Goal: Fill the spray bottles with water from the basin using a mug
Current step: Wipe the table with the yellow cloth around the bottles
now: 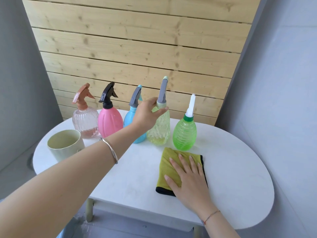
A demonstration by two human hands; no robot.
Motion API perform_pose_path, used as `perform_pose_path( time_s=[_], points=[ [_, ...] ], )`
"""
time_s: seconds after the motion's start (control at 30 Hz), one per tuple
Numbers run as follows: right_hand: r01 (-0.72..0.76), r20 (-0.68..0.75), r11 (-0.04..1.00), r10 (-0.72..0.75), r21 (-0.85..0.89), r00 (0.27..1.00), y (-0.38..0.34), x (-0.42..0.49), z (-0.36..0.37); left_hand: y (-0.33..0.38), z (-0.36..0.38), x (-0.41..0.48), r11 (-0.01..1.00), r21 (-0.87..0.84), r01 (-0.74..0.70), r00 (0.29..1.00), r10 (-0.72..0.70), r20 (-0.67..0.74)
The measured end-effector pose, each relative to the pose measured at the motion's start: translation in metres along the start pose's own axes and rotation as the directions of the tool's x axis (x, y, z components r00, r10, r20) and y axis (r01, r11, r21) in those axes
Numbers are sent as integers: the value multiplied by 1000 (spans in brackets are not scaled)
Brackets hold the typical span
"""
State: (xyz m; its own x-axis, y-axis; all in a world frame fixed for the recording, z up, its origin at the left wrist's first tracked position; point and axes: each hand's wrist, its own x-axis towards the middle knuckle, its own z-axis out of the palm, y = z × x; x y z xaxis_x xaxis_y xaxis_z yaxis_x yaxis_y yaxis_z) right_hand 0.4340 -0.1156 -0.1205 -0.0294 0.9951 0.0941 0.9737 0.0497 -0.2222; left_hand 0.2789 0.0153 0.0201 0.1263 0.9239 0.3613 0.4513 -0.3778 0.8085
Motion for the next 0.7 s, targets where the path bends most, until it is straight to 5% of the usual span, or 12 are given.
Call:
perform_pose_path(
  time_s=[0.43,0.7],
  points=[
    [4,14,1000,-4,-7,1000,1,0,-1,-19,21,9,999,33,40,998,-41,39],
    [38,67,998,-35,-47,997,-2,-3,-2,-9,-34,0,974,227,29,960,-90,264]
  ],
)
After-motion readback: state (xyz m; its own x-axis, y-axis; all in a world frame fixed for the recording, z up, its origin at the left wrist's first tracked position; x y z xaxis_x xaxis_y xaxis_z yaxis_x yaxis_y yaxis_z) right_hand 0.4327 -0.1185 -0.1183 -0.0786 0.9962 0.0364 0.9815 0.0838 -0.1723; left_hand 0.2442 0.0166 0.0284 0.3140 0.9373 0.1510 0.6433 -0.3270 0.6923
